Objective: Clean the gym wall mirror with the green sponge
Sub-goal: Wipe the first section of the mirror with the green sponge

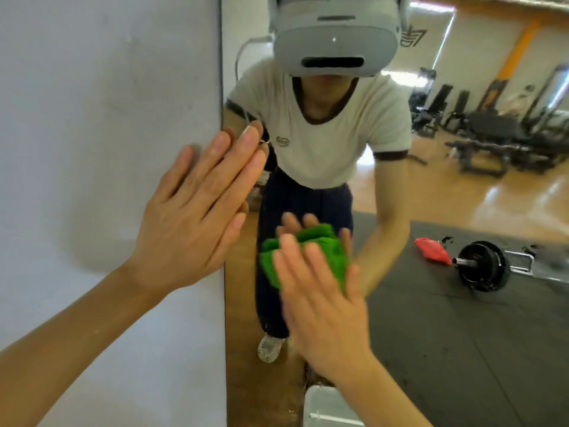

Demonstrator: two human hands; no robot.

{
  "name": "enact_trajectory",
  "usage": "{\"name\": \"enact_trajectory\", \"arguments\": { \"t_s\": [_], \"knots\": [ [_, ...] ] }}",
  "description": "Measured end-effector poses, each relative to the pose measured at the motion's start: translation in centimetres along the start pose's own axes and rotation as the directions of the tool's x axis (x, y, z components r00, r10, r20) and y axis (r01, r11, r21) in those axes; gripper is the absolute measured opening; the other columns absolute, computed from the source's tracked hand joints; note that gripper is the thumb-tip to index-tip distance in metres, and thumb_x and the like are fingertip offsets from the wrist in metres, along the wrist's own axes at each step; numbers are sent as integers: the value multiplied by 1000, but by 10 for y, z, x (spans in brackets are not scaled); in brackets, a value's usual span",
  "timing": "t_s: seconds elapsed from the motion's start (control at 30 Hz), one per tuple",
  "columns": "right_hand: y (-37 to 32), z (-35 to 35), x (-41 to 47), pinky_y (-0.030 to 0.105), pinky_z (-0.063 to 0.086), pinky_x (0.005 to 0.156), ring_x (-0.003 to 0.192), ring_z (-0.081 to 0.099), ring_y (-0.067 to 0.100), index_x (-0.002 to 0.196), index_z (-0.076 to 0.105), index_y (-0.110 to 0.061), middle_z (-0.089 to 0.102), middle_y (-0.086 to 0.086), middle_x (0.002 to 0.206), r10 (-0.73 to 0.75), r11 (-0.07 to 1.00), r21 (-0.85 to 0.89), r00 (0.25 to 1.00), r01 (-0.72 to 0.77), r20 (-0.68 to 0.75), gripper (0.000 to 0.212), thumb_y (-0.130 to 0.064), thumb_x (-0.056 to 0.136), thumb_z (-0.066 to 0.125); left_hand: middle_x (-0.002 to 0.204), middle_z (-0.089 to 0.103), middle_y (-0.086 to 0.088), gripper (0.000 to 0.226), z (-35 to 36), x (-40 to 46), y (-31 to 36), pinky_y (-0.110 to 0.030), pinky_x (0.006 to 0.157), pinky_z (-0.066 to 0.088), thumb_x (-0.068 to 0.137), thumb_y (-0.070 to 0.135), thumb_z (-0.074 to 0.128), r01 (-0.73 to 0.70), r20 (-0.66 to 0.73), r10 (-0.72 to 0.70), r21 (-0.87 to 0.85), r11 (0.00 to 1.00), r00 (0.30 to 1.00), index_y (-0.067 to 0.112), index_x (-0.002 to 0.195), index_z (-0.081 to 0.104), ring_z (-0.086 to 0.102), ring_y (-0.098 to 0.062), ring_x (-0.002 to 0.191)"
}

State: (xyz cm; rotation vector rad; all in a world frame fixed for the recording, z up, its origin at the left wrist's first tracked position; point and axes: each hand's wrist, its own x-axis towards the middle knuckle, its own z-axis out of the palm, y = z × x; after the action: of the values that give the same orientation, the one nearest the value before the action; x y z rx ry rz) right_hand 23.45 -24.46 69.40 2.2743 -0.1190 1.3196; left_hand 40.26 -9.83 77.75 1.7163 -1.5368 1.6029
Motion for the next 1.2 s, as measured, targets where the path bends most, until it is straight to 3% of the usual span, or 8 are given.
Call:
{"name": "enact_trajectory", "arguments": {
  "t_s": [0.2, 0.4, 0.47, 0.67, 0.77, 0.87, 1.07, 1.2],
  "knots": [
    [34, -25, -14, 46, -15, 123, 155, -8, 19, 161, 8, -15, -11, -4, 169, 387, 919, 82, 922, -386, 3, 56, -31, 109, 24, 170, -8, 2, 66, 2, 0, 1, -38, 127, 1, 102, 22, 30, 19, 4, -19, 2, 1000, 1000, 12, 162, 4, -3, -16, 156],
    [-5, -17, 79, 45, -12, 123, 152, -15, 17, 160, 1, -12, 7, 3, 167, 117, 993, 28, 989, -115, -87, 72, -19, 102, 43, 170, -5, 0, 57, 3, 0, -1, -38, 127, 3, 109, 27, 21, 5, -9, -5, 8, 1000, 1000, 10, 162, 6, 0, -18, 157],
    [24, -22, 66, 46, -14, 122, 152, -18, 16, 159, -6, -14, -10, -2, 169, 135, 991, -4, 986, -136, -97, 78, -17, 101, 47, 170, -5, 0, 57, 1, -1, -1, -38, 127, 3, 109, 26, 22, 4, -8, -4, 6, 1000, 1000, 9, 161, 7, 0, -18, 157],
    [66, -43, 37, 49, -10, 122, 155, -10, 17, 152, 17, -3, -3, -3, 169, 573, 819, 109, 809, -563, -132, 55, -33, 107, 27, 170, -5, 1, 59, 2, -1, 2, -37, 127, 4, 107, 24, 23, 16, -20, -16, 2, 1000, 1000, 11, 162, 7, 0, -17, 157],
    [8, -30, 70, 58, -5, 118, 154, 0, 25, 156, 13, -8, 9, 6, 163, 376, 926, 61, 926, -373, -41, 77, -25, 91, 51, 170, -5, 1, 58, 1, -1, 1, -38, 127, 4, 108, 24, 22, 15, -20, -16, -14, 1000, 1000, 10, 162, 7, 0, -18, 157],
    [0, -21, 67, 49, -10, 123, 153, -16, 19, 159, -6, -11, 4, 4, 166, 118, 993, 8, 992, -118, -43, 79, -21, 100, 45, 170, -5, 2, 57, -1, -1, 3, -39, 127, 3, 109, 24, 22, 23, -11, -24, -43, 999, 1000, 12, 162, 5, 0, -18, 157],
    [66, -38, 34, 45, -14, 122, 153, -13, 13, 159, 10, -9, -10, -8, 166, 451, 891, 147, 874, -430, -181, 55, -28, 109, 24, 170, -7, 2, 58, -4, -8, 9, -40, 127, 1, 109, 24, 22, 49, 19, -48, -68, 997, 999, 12, 162, 4, -2, -17, 157],
    [33, -18, 23, 45, -14, 123, 155, -9, 18, 161, 9, -12, -11, -4, 168, 178, 982, 84, 978, -169, -109, 58, -25, 108, 28, 170, -9, 2, 58, 0, -31, 15, -40, 127, 0, 109, 24, 22, 80, 55, -78, -44, 996, 995, 14, 162, 1, -2, -17, 157]
  ]
}}
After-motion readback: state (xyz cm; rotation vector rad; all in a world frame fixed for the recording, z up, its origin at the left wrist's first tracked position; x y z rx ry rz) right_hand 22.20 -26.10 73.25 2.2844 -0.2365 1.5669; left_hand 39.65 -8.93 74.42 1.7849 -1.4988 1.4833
